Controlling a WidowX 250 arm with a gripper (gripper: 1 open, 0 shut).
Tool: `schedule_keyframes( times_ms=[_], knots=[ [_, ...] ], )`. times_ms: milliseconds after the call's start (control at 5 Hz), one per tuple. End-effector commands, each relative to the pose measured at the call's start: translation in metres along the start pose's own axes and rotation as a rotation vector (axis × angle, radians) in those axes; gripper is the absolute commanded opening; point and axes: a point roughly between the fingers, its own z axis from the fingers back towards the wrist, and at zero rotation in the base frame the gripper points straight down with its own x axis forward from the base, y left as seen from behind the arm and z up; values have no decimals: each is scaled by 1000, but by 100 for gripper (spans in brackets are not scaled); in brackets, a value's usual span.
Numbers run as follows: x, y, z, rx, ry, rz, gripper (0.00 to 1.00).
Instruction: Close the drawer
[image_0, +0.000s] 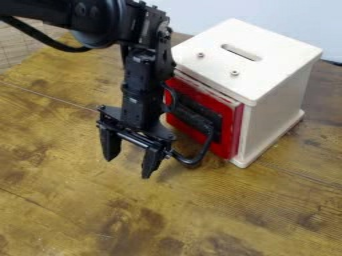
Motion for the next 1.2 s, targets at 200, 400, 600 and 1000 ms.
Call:
schedule_keyframes(
  times_ms=[200, 400, 600, 1000],
  knots=[
    [14, 12, 24, 1, -83, 29, 100],
    [15, 11, 23, -5, -80, 34, 100],
    [15, 10, 22, -11, -78, 38, 100],
    [16, 8, 25, -26, -78, 48, 100]
  ],
)
